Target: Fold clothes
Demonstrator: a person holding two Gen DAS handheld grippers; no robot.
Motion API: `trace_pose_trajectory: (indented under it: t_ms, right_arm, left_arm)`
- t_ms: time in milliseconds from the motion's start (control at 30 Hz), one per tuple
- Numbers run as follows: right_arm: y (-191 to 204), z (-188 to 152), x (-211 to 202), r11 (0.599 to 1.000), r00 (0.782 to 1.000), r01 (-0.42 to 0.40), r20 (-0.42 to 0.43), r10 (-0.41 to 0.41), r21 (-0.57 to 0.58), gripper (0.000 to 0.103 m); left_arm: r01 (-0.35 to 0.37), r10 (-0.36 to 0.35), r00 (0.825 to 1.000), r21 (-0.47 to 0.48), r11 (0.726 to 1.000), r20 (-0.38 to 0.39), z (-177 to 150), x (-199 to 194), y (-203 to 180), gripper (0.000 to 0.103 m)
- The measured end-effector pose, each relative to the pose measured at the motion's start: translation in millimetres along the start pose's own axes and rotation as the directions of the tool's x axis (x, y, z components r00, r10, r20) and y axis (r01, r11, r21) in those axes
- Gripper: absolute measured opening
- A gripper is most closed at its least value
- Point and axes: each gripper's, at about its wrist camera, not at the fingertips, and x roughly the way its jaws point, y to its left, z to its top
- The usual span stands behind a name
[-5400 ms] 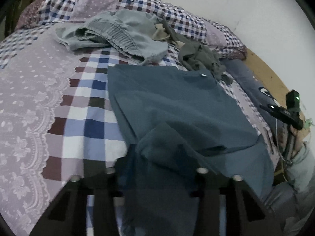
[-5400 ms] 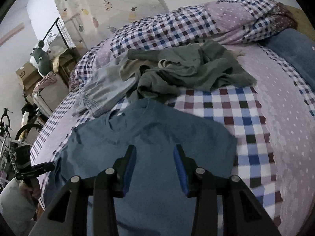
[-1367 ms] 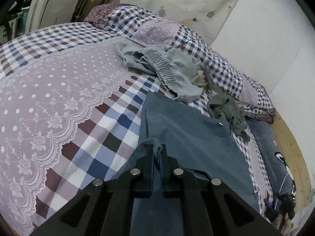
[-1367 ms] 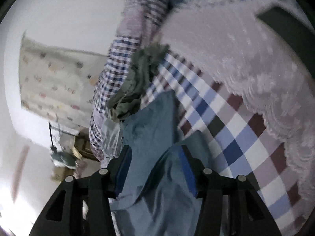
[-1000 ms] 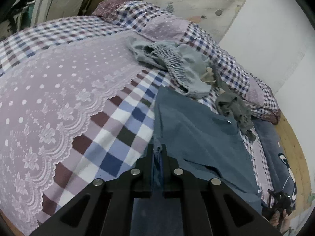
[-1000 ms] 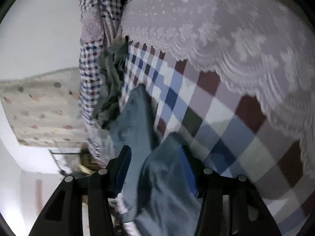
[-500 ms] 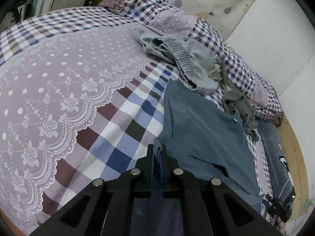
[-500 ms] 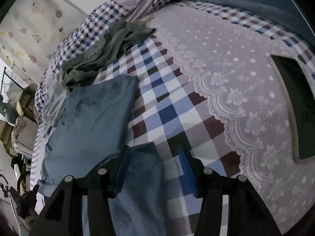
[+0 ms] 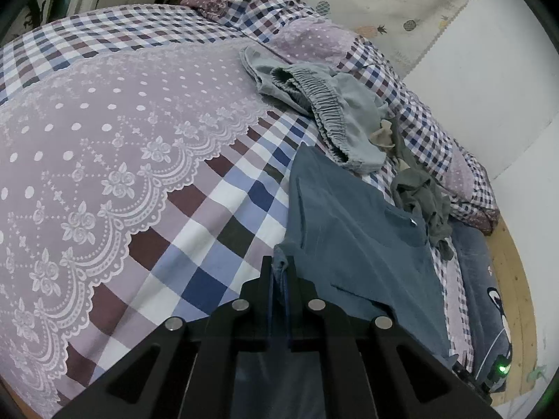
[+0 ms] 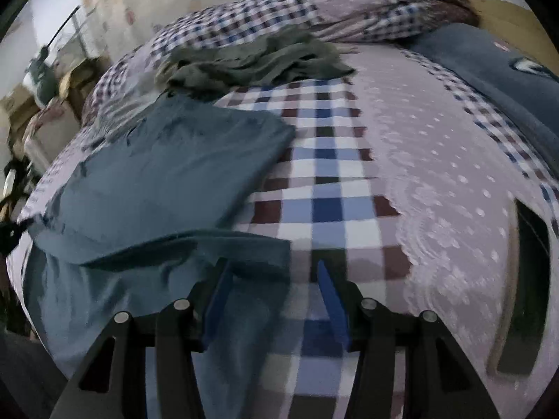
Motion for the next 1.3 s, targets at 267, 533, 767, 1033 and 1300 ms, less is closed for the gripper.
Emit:
trace_pose_trajectory:
  t_ms: [267,533,767,1033,1300]
  right_arm:
    - [15.0,8.3,4.3,0.995,0.996,-0.088,0.014,0.089,-0.047,0.010]
    - [29.3,8.1,-27.4,0.996,0.992,-0.021,0.120,0.032,-0.090,0.005]
    - [33.7,27.3,-53.8,0.998,0.972,0.004,0.234,0.009,-0.056,0.005]
    - [31.4,95.1,-22.5,0.995,0.973,0.046,0.230,-0.025,-0.086,0.005]
    - [21.4,177.2,24.3,0.993,0.973,0.073,0.224,-0.051,-0.090,0.005]
  left_arm:
    - [0.028,-0.027,1.000,-0.014,1.000,0.010,5.0,-1.3,0.3,0.003]
    - [0.126,-0.122,0.991,-0.099,0.987,0.048,22.3,-6.2,-0.8,0.003]
    - [0.137,-0.129,0.988,-0.095,0.986,0.089,67.2,6.8,-23.1,0.003]
    - [0.103,-0.097,0.991,-0.064,0.993,0.089,135.2,53.7,-67.1,0.003]
    - [-0.027,0.025,0.999,0.042,0.999,0.043,190.5,122.7,-106.1,0.003]
